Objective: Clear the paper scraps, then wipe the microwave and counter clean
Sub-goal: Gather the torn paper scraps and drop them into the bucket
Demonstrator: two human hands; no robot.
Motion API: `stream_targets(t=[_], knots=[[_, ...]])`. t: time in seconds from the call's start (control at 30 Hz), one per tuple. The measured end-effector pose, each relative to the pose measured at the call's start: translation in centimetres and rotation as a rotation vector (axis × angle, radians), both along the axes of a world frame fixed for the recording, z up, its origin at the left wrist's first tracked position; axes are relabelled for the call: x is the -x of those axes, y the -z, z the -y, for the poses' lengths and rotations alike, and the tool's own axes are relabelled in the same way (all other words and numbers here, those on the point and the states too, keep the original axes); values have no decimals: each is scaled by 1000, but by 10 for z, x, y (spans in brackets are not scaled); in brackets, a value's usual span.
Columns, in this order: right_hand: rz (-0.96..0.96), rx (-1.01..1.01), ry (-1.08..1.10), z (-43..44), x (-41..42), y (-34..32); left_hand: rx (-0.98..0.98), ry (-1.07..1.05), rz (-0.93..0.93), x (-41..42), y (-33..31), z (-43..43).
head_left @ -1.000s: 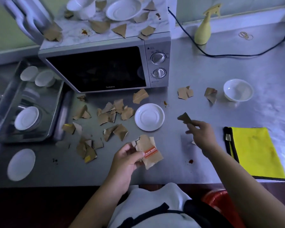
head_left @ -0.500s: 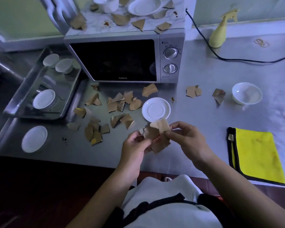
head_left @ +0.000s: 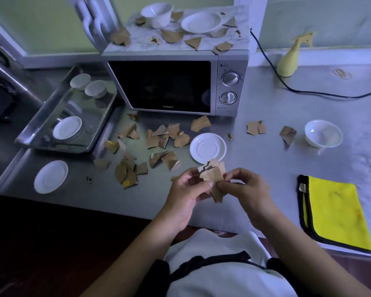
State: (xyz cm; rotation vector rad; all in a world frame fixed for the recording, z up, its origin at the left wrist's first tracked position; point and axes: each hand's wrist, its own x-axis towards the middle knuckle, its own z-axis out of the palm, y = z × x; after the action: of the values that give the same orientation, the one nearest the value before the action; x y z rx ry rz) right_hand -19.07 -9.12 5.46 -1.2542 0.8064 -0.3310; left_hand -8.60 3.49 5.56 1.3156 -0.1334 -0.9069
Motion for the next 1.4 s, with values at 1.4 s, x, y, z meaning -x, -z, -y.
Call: stream_targets(t=[1.4], knots=[[-25, -122, 329, -169, -140, -24, -884, 316, 755, -297, 129, -168]])
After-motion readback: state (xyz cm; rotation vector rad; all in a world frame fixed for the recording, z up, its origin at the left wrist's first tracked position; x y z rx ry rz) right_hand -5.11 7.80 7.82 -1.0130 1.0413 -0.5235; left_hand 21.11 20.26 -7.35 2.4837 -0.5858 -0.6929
